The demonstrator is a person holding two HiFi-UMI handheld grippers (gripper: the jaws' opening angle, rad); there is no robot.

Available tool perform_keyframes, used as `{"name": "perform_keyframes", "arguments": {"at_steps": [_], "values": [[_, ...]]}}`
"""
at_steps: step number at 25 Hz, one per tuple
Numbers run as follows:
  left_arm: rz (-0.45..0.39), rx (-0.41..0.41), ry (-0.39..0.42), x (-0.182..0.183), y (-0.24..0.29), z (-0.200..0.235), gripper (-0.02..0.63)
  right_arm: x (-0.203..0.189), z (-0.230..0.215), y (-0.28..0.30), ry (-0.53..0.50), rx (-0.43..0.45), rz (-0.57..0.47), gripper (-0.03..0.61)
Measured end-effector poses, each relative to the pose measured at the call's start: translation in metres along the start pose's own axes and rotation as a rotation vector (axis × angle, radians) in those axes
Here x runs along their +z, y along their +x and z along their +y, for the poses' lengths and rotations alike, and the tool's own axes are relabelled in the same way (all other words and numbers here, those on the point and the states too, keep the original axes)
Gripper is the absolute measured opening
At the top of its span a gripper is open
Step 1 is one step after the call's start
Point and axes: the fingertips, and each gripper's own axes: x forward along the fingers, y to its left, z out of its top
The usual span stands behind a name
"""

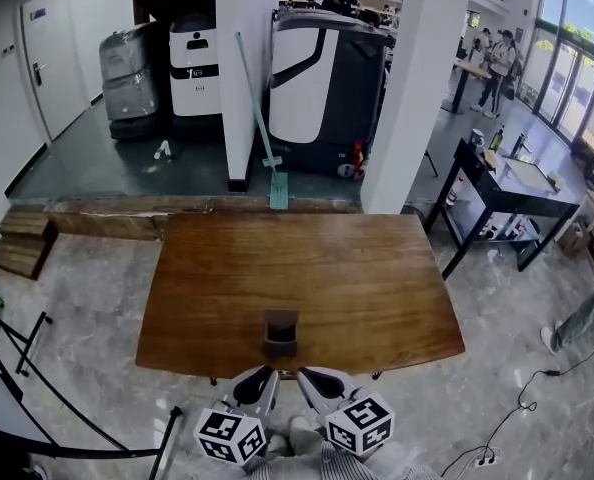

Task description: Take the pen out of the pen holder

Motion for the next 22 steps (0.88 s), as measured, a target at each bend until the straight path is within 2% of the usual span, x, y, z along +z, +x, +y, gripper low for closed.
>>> {"name": "perform_keyframes", "arguments": {"at_steps": [22], "values": [[0.015, 0.001, -0.034, -0.0039, -0.0011, 0.0021, 0.048, -0.0083, -0.0033, -0.0002, -0.022, -0.034, 0.041, -0.002]]}}
